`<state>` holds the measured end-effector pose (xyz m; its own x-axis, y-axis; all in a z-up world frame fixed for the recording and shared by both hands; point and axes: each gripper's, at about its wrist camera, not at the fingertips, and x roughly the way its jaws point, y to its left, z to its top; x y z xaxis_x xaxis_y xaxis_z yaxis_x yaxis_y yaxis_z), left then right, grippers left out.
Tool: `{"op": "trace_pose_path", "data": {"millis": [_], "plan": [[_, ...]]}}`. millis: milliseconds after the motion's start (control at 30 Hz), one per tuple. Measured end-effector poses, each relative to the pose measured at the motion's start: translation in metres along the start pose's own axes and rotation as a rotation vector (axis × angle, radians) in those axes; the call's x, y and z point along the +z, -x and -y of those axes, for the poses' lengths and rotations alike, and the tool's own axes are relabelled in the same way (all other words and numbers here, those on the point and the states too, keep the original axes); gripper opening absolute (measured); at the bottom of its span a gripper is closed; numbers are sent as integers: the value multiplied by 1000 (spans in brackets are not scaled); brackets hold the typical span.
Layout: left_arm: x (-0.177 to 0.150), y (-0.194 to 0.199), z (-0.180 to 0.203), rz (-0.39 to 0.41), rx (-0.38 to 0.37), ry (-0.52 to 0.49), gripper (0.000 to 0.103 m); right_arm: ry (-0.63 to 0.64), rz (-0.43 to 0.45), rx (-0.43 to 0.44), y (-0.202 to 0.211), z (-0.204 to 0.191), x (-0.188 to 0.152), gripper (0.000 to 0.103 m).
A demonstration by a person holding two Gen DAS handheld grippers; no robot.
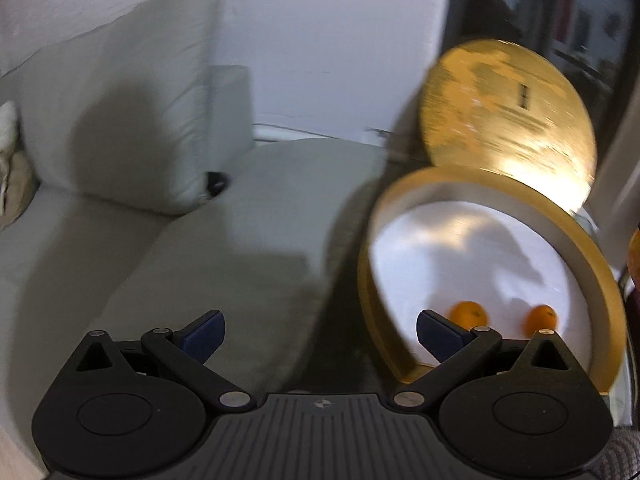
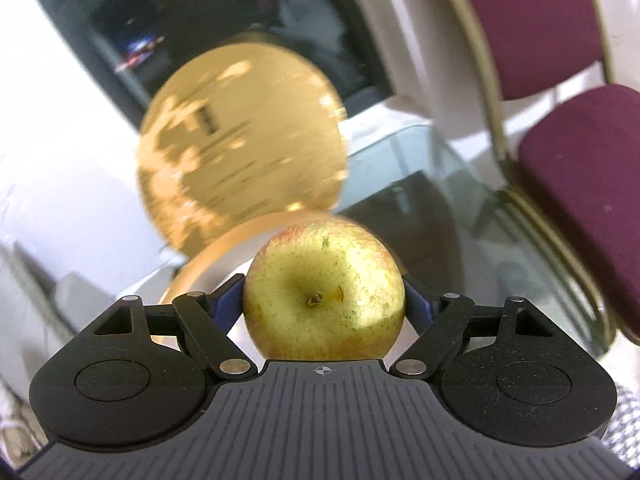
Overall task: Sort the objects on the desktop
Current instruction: 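Carry the apple with the right gripper over the foam and release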
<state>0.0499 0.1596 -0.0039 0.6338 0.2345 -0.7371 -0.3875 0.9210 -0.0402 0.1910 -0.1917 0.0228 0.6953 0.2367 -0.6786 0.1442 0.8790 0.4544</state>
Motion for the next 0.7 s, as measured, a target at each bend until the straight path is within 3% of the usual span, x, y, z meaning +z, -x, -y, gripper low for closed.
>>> {"op": "trace_pose_path", "data": {"millis": [300, 700], "plan": [[2, -20, -54, -31, 60, 120, 102, 117, -78, 34, -28, -65, -28, 81], [-5, -62, -78, -134, 69, 190, 102, 190, -206, 7, -103, -103, -61, 81]]}}
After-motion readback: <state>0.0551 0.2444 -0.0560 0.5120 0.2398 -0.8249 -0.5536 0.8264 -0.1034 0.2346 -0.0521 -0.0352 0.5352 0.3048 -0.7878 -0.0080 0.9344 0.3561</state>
